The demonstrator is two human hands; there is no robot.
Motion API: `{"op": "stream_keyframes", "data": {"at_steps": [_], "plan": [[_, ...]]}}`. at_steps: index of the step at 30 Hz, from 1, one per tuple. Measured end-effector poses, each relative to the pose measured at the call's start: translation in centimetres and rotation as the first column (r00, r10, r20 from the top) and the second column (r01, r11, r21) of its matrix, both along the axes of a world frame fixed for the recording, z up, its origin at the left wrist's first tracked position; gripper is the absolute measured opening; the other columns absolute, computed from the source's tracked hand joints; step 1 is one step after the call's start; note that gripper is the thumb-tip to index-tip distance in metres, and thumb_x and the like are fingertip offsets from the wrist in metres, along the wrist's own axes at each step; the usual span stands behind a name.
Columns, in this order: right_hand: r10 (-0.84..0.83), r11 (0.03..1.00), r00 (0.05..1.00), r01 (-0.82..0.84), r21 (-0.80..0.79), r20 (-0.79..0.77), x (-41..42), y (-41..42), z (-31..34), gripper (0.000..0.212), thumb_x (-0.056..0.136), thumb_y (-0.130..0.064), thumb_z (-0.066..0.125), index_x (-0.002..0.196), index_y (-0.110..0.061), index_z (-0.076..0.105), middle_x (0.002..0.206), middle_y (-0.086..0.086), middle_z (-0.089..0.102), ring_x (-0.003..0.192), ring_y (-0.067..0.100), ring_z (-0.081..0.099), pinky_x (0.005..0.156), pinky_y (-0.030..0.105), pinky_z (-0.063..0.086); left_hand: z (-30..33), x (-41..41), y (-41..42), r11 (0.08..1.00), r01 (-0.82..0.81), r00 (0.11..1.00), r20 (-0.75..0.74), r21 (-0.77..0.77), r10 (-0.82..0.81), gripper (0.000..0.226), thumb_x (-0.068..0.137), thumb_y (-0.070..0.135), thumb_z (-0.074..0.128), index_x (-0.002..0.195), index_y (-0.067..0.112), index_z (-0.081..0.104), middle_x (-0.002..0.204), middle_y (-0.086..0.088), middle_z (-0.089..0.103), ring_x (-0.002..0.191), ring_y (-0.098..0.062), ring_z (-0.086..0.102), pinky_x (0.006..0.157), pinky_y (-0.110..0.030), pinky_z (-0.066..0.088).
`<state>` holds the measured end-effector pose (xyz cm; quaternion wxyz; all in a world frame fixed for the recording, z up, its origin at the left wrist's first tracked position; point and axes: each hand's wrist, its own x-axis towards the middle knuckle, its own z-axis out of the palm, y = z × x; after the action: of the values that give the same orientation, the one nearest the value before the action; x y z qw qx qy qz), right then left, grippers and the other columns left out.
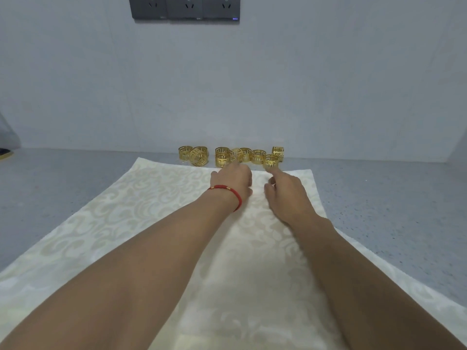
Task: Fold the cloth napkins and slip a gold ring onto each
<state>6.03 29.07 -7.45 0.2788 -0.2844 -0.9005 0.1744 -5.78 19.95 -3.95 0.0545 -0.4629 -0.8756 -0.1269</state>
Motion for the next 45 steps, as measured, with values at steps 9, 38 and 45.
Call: {"op": "stream_keyframes", "data": {"at_steps": [9, 38, 45], "plan": [[-0.076, 0.946, 0.986, 0.025, 0.324, 0.148, -0.1, -0.6, 0.5, 0.024, 0.085, -0.001, 0.063, 0.095, -0.023, 0.059, 0.088, -0.006, 0.064, 0.097, 0.024, 0.053, 0.082, 0.039, 0.040, -1.0, 0.1, -1.3, 0.989, 0.146, 0.908, -0.399, 0.012, -0.129, 0.027, 0.075, 0.003, 0.059, 0.068, 0.026, 0.048, 0.067, 0.009, 0.056, 0.096, -0.021, 0.049, 0.084, -0.042, 0.030], [0.082, 0.935, 0.895, -0.222, 0.278, 0.439, 1.6, -1.4, 3.8, 0.024, 0.091, -0.005, 0.054, 0.103, -0.026, 0.060, 0.100, -0.006, 0.055, 0.096, 0.020, 0.053, 0.077, 0.034, 0.031, -0.3, -0.5, -2.9, 0.959, 0.283, 0.942, -0.184, -0.022, -0.282, 0.041, 0.078, -0.006, 0.052, 0.089, 0.029, 0.070, 0.091, 0.011, 0.067, 0.102, -0.017, 0.049, 0.076, -0.034, 0.027], [0.107, 0.994, 0.968, -0.105, -0.022, 0.227, 2.7, -1.5, 3.7, 0.018, 0.092, -0.012, 0.060, 0.094, -0.021, 0.076, 0.078, -0.009, 0.064, 0.078, 0.015, 0.059, 0.073, 0.031, 0.049, -1.0, -1.0, -4.3, 0.954, 0.217, 0.946, 0.198, 0.207, -0.258, 0.027, 0.080, 0.010, 0.053, 0.060, 0.023, 0.065, 0.060, 0.005, 0.056, 0.063, -0.019, 0.052, 0.062, -0.031, 0.045]]}}
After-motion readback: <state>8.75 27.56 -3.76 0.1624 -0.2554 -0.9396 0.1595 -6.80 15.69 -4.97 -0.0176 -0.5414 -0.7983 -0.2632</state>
